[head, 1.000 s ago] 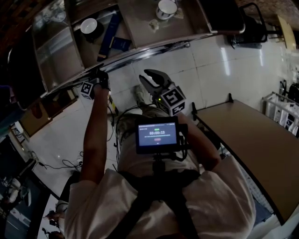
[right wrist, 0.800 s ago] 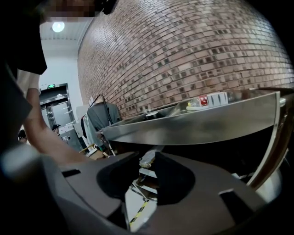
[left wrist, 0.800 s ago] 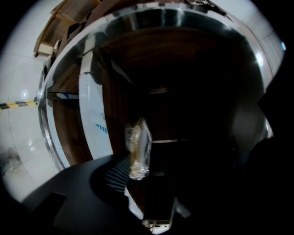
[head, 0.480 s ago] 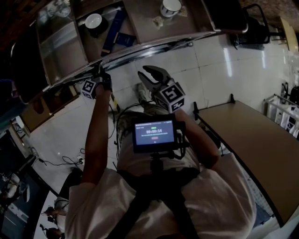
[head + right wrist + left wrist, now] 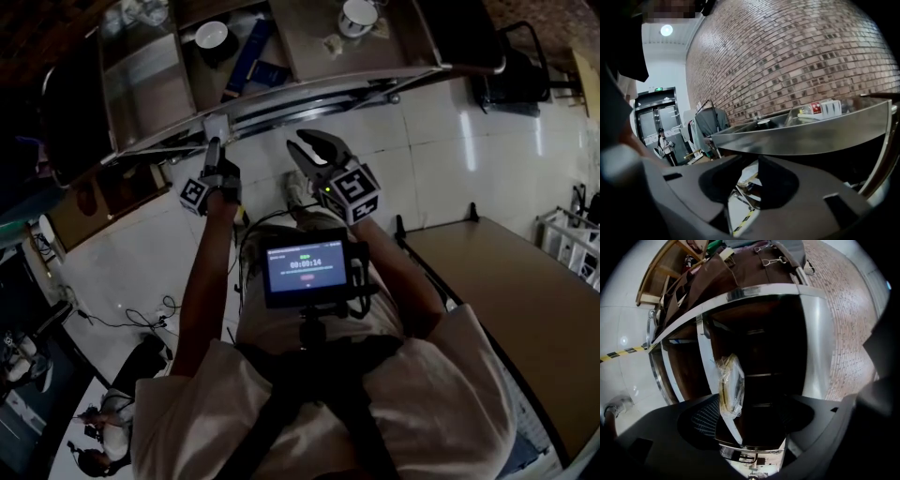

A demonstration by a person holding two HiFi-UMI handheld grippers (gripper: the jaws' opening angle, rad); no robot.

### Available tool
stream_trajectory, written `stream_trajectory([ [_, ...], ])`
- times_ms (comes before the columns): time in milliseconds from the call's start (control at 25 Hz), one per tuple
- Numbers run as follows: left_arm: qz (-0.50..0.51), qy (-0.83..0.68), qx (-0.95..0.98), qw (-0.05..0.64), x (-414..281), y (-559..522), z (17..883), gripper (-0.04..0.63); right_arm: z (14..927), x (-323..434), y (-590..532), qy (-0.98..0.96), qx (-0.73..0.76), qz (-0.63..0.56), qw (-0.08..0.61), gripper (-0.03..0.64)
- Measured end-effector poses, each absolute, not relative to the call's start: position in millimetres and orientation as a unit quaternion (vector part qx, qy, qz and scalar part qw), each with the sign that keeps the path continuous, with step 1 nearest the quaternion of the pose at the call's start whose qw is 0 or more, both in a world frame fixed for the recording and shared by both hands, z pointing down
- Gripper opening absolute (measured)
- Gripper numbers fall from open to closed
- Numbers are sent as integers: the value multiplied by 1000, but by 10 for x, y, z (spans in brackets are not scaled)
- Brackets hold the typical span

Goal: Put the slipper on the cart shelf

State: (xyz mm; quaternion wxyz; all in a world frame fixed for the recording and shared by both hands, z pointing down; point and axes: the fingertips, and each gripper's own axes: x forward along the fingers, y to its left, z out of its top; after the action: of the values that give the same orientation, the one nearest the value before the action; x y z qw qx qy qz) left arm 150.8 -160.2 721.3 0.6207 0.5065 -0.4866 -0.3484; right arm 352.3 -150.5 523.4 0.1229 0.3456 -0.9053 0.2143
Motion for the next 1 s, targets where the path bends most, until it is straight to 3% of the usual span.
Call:
stream_trajectory([
  [600, -356, -482, 522, 607, 1081, -2161, 7687, 373, 5395, 3635, -1361, -902, 339, 215, 160, 115],
  [800, -107, -531, 617, 571, 1316, -2232, 8035, 373, 5429, 3632, -1353, -901, 339, 217, 163, 115],
  [1000, 137, -550, 682, 462, 1328, -2067, 8193, 373, 5462, 3637, -1341, -899, 342, 222, 160, 115],
])
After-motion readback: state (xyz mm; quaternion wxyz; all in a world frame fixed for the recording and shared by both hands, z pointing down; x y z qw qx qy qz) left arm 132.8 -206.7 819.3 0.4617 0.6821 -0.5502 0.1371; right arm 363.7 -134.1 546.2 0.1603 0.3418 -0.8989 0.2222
